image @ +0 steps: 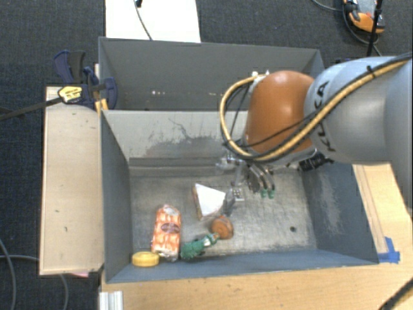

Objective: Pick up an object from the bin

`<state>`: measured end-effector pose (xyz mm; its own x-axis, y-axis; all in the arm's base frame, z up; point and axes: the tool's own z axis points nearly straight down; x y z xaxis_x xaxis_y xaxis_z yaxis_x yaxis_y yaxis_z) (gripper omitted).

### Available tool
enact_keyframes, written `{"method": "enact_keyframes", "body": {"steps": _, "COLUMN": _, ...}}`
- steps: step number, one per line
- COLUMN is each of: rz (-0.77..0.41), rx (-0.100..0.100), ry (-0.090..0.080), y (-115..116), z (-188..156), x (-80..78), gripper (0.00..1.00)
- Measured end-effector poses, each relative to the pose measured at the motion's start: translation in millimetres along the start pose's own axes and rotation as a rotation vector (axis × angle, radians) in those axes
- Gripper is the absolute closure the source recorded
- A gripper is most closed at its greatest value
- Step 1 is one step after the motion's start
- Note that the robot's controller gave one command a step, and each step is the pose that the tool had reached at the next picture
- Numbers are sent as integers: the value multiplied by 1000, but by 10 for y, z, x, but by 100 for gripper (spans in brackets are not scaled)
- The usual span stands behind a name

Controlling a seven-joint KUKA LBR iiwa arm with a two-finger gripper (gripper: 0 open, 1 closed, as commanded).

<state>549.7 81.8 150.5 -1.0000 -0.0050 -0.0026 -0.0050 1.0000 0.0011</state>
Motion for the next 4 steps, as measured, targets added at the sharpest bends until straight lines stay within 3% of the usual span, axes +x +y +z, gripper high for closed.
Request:
{"method": "enact_keyframes", "body": {"steps": 1, "rz": 0, "rx": 0, "ry": 0, "y": 0, "z": 0, "x": 0, "gripper": 0}}
{"method": "enact_keyframes", "body": {"steps": 2, "rz": -89, "rx": 0, "ry": -2, "y": 43, "z": 722, "x": -8, "gripper": 100}}
{"method": "enact_keyframes", "body": {"steps": 4, "rz": -148, "rx": 1, "ry": 2, "y": 58, "z": 588, "x": -34, "gripper": 100}}
